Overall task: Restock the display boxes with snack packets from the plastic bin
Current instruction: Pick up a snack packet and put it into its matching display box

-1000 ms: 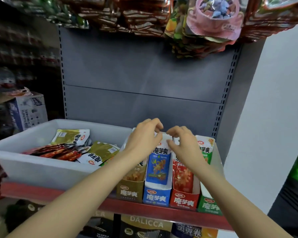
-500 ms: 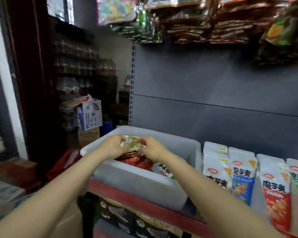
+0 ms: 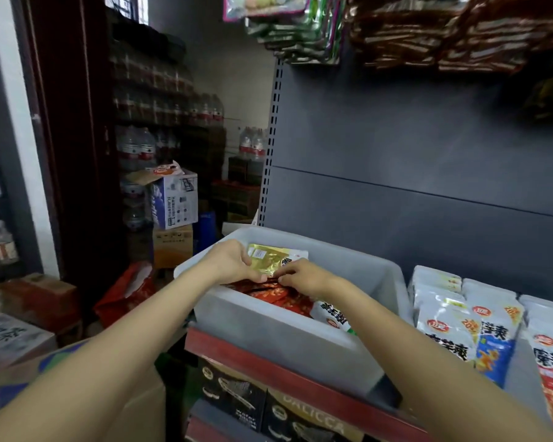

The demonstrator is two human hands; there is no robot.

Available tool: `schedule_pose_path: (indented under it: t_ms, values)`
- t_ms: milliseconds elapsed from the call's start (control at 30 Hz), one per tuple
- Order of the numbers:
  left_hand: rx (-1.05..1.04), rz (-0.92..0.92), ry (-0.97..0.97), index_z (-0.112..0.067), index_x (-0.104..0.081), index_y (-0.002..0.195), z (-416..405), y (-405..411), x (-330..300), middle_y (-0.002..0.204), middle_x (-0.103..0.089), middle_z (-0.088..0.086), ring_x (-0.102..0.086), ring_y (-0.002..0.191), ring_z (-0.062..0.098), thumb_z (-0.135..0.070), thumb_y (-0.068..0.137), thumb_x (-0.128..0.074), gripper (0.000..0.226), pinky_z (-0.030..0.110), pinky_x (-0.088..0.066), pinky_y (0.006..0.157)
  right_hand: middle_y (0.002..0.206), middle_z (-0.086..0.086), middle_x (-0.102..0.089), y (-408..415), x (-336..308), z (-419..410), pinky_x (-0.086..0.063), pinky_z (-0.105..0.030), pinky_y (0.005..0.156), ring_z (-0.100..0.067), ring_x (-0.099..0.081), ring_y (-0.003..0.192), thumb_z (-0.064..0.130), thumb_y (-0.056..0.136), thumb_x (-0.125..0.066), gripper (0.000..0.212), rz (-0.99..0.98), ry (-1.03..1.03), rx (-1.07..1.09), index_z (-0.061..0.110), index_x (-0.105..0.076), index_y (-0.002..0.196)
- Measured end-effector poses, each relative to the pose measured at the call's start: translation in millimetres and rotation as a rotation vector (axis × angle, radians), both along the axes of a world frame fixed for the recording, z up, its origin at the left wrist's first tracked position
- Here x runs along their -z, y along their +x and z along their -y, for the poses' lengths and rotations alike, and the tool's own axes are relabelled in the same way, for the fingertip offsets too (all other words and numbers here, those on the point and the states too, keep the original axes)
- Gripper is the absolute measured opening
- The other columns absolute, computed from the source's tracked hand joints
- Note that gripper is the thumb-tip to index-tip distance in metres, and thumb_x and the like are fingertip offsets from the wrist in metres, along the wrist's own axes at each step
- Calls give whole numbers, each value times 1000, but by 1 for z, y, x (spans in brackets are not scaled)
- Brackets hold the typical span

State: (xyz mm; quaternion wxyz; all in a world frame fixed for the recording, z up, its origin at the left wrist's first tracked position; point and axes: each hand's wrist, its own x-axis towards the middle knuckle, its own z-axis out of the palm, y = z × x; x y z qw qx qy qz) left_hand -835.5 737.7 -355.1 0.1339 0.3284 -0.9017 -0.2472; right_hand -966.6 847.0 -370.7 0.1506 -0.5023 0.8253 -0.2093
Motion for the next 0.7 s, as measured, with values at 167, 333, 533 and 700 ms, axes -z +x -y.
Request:
schedule_pose_path:
  t_ms: [167,333,533,700]
  values:
    - [-1,-136,-66,-19,-53,125,-8,2,1,126,-48,6,-43,103,13,-31,68,-81,64,22,-36,80,90,-2,-58,2,-3,0,-37,-31,80,-16,-48,88,24,96,-50,27,100,-64,50,3,-65,102]
    - [-35,-366,-102,-13,-50,132,-19,7,-2,129,-43,8,-44,117,17,-31,69,-80,72,17,-29,87,108,2,-51,8,-5,0,-40,-31,90,-21,-51,110,36,94,-51,28,262,-199,167,17,-58,114]
    - [-5,-484,5,-18,-49,132,-41,12,1,123,-40,0,-41,102,7,-31,68,-82,73,18,-32,88,96,-12,-58,25,-14,-10,-53,-23,73,-15,-60,77,5,92,-56,28,1005,-628,219,4,-43,117]
    - [90,-512,110,-18,-52,126,-64,7,-3,114,-46,-6,-51,104,9,-40,71,-79,65,22,-43,91,97,-13,-60,21,-24,-43,-56,-24,68,-19,-63,80,-9,87,-56,39,949,-821,262,11,-47,119]
